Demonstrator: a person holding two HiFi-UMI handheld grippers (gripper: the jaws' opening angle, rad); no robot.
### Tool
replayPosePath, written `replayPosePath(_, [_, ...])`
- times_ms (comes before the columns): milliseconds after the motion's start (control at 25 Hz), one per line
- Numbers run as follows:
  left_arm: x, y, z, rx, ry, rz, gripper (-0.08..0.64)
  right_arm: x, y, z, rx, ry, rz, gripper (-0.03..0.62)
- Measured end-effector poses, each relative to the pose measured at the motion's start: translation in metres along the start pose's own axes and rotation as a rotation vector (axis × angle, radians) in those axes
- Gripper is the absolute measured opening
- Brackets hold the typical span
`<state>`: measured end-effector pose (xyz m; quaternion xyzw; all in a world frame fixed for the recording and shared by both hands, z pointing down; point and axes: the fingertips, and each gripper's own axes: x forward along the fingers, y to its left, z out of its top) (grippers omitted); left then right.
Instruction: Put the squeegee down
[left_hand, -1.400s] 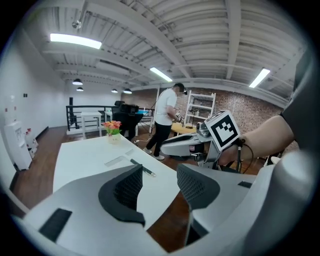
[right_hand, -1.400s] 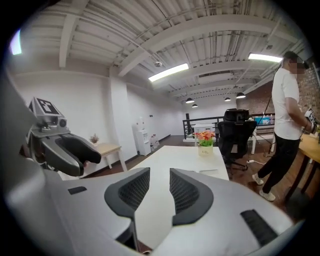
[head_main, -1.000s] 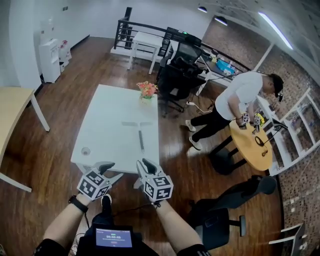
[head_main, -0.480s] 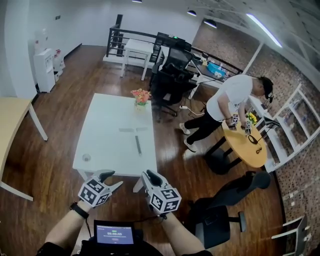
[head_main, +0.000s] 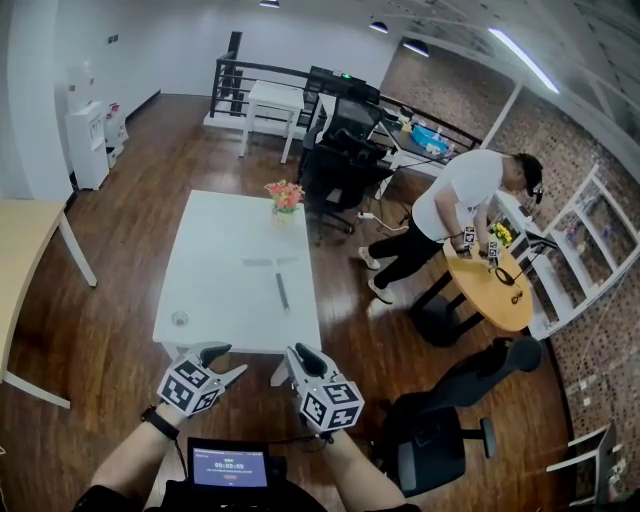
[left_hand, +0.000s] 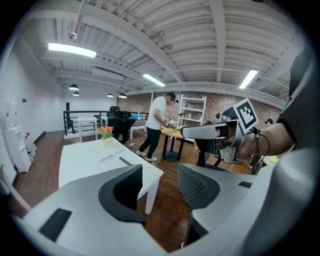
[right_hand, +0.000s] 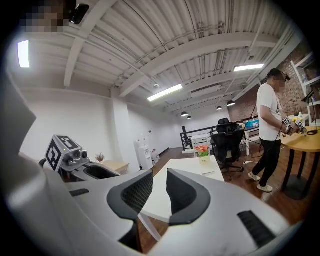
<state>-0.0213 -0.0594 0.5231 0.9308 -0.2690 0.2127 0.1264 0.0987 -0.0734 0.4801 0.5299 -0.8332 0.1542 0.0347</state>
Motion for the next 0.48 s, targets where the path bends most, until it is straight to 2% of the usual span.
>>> replayPosePath(480, [0.001, -0.0016, -0.0021, 0.003, -0.003, -0.013, 0.224, -0.0004, 0.0056, -0.0027, 0.001, -0.002, -0.012, 0.109])
